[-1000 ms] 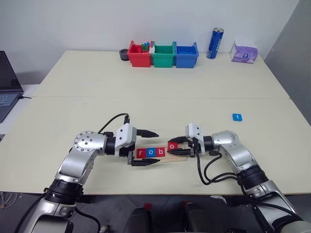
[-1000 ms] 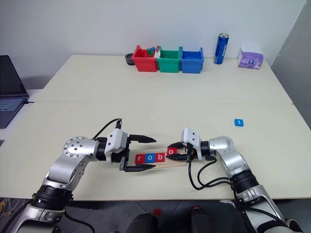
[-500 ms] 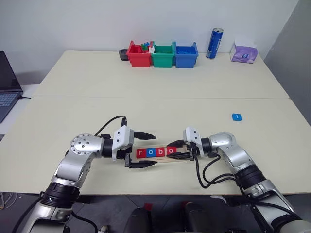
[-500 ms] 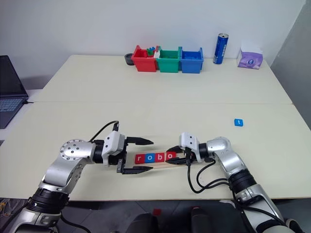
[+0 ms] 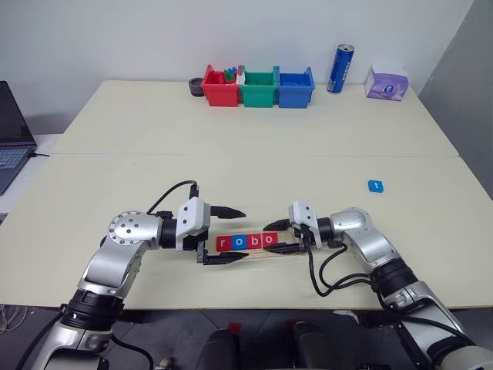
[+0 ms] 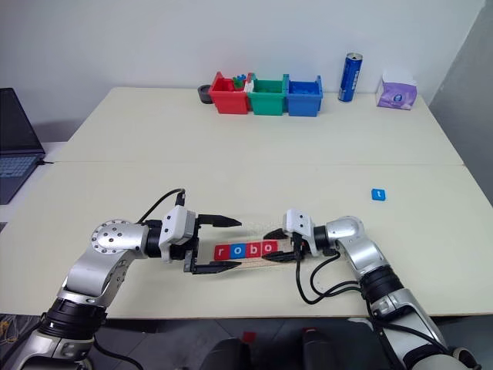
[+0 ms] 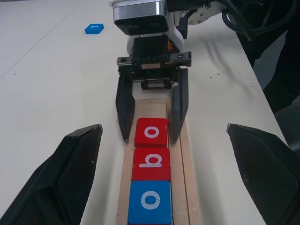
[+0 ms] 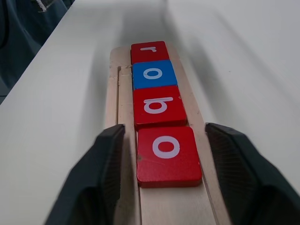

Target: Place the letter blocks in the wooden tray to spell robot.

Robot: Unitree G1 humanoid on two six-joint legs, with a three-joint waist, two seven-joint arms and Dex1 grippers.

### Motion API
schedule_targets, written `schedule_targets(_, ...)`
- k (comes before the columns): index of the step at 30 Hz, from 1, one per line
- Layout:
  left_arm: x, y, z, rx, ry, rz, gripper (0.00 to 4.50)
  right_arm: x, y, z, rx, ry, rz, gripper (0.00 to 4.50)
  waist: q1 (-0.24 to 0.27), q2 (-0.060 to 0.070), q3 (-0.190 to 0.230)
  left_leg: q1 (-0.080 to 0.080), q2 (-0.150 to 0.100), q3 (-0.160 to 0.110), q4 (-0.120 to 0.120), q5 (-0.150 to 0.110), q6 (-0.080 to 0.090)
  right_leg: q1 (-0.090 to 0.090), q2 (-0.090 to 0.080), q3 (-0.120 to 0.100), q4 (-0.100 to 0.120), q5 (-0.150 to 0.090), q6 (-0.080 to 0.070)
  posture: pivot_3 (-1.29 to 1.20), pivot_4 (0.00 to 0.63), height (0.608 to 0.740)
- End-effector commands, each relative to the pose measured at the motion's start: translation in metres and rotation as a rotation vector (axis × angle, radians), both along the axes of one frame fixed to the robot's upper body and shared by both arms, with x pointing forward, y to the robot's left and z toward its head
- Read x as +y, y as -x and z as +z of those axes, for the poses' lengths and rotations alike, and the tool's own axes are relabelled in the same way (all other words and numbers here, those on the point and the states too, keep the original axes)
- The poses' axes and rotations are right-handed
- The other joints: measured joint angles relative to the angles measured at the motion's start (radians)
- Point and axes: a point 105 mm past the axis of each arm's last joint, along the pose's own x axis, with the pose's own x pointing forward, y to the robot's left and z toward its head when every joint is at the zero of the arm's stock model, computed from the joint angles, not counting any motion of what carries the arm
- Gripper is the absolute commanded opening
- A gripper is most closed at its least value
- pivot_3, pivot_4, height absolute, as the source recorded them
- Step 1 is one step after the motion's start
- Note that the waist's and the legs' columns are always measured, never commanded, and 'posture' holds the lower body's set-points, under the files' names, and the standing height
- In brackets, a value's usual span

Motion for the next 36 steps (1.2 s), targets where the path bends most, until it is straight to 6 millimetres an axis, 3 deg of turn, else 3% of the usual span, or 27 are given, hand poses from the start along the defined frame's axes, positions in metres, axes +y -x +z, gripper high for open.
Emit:
schedule_targets(1, -0.001, 0.002, 0.010, -0.036, 0.019, -0.011, 4.50, 0.001, -0.002, 0.011, -0.032, -0.010, 0.023, 4.27, 0.000, 0.000, 0.000, 0.000, 0.000, 0.000, 0.000, 0.000, 0.000, 0.000, 0.000, 0.000, 0.000, 0.000, 0.000, 0.00, 0.150, 0.740)
schedule_targets(2, -0.001, 0.002, 0.010, -0.036, 0.019, -0.012, 4.50, 0.001, -0.002, 0.012, -0.035, -0.011, 0.022, 4.46, 0.000, 0.000, 0.000, 0.000, 0.000, 0.000, 0.000, 0.000, 0.000, 0.000, 0.000, 0.000, 0.000, 0.000, 0.000, 0.00, 0.150, 0.740)
schedule_targets(11, -0.002, 0.002, 0.010, -0.036, 0.023, -0.019, 4.50, -0.015, -0.004, 0.035, -0.067, -0.047, -0.029, 4.46, 0.000, 0.000, 0.000, 0.000, 0.000, 0.000, 0.000, 0.000, 0.000, 0.000, 0.000, 0.000, 0.000, 0.000, 0.000, 0.00, 0.150, 0.740)
schedule_targets(14, -0.003, 0.002, 0.010, -0.035, 0.024, -0.020, 4.50, -0.023, 0.000, 0.039, -0.051, -0.052, -0.038, 3.89, 0.001, 0.000, 0.000, 0.000, 0.000, 0.000, 0.000, 0.000, 0.000, 0.000, 0.000, 0.000, 0.000, 0.000, 0.000, 0.00, 0.150, 0.740)
schedule_targets(24, -0.004, 0.001, 0.009, -0.033, 0.023, -0.024, 4.50, -0.029, 0.004, 0.018, -0.071, 0.015, -0.047, 0.24, 0.000, 0.000, 0.000, 0.000, 0.000, 0.000, 0.000, 0.000, 0.000, 0.000, 0.000, 0.000, 0.000, 0.000, 0.000, 0.00, 0.150, 0.740)
schedule_targets(25, -0.003, 0.002, 0.009, -0.031, 0.022, -0.023, 4.50, -0.029, 0.004, 0.016, -0.079, 0.025, -0.046, 0.04, 0.000, 0.000, 0.000, 0.000, 0.000, 0.000, 0.000, 0.000, 0.000, 0.000, 0.000, 0.000, 0.000, 0.000, 0.000, 0.00, 0.150, 0.740)
schedule_targets(36, -0.001, 0.002, 0.009, -0.029, 0.019, -0.015, 4.50, -0.030, 0.001, 0.005, -0.124, 0.066, -0.024, 0.04, 0.000, 0.000, 0.000, 0.000, 0.000, 0.000, 0.000, 0.000, 0.000, 0.000, 0.000, 0.000, 0.000, 0.000, 0.000, 0.00, 0.150, 0.740)
